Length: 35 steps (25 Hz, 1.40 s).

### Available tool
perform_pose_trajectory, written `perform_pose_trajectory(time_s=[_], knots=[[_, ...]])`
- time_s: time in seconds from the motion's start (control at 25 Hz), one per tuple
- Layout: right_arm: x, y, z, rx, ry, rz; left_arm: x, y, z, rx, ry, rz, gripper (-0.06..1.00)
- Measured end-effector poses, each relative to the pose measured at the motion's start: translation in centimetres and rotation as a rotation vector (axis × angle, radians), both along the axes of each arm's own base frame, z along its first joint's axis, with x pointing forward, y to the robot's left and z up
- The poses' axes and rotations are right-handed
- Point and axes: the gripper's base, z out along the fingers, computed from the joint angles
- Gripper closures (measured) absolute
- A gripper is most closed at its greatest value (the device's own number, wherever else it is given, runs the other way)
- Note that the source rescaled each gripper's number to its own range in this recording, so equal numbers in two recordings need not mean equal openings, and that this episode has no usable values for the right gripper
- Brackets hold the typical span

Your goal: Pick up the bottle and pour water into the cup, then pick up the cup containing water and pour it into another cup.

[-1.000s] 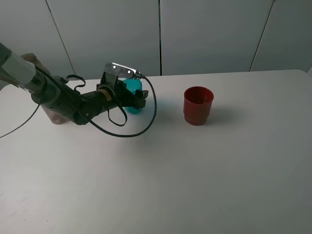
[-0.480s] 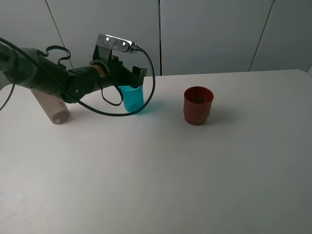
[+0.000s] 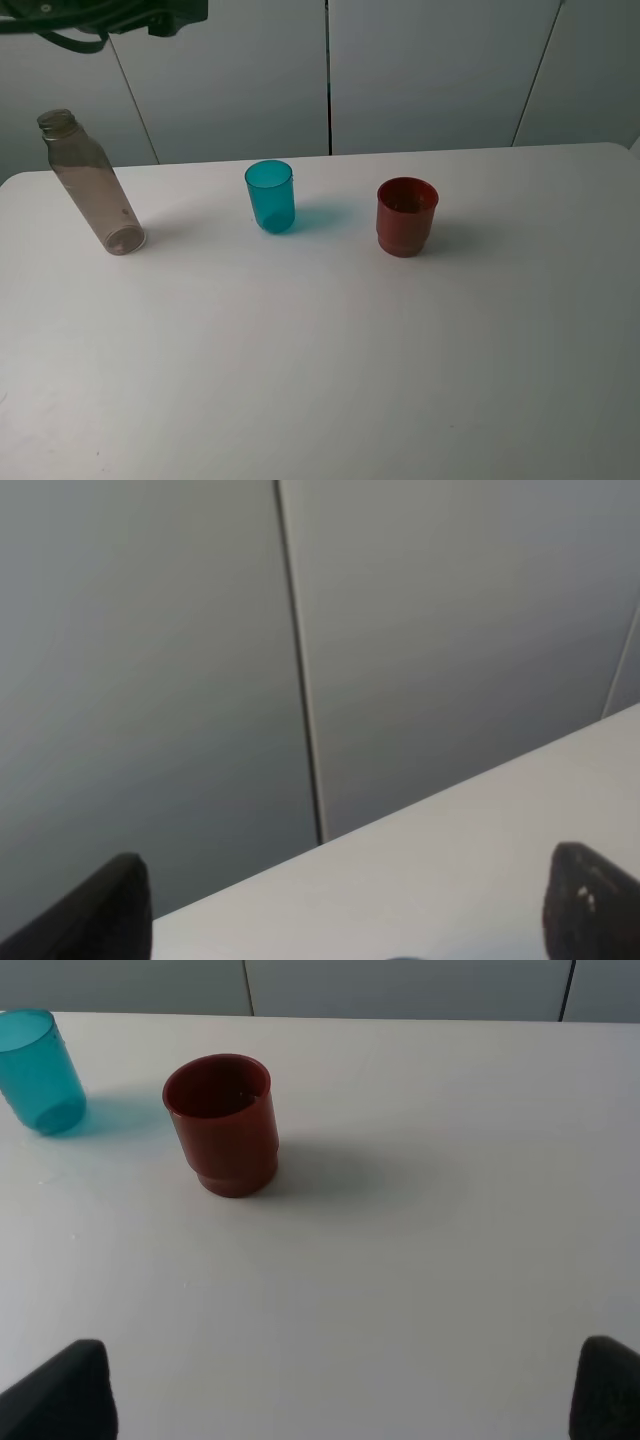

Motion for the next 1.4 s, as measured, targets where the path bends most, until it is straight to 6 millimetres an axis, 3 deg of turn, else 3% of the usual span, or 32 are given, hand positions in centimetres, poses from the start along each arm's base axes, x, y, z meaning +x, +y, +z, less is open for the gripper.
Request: perform_pose_trajectory(time_s=[0.16, 0.28, 0.4, 0.48, 0.8, 0.92, 1.2, 1.4], knots=[[0.0, 0.0, 0.0, 0.0, 0.0, 0.0, -3.5, 6.1, 3.2, 0.069, 0.059, 0.162, -0.05], [0.0, 0.0, 0.0, 0.0, 0.0, 0.0, -7.3, 10.2, 4.8, 0.103, 0.141, 0.337, -0.05], [0.0, 0.0, 0.0, 0.0, 0.0, 0.0, -11.9, 12.5, 6.2, 0.1, 0.153, 0.462, -0.05], [0.0, 0.0, 0.0, 0.0, 0.0, 0.0, -15.2, 13.1, 6.5, 0.087, 0.141, 0.503, -0.05], [0.0, 0.0, 0.0, 0.0, 0.0, 0.0, -26.2, 13.2, 2.1, 0.052, 0.21, 0.545, -0.05], [0.0, 0.0, 0.0, 0.0, 0.0, 0.0, -29.9, 13.1, 1.7, 0.011, 0.133, 0.532, -0.05], [0.0, 0.0, 0.0, 0.0, 0.0, 0.0, -34.5, 13.4, -0.6, -0.02, 0.031, 0.525, -0.05], [0.0, 0.0, 0.0, 0.0, 0.0, 0.0, -33.9, 13.4, -2.5, 0.004, 0.085, 0.529, -0.05]])
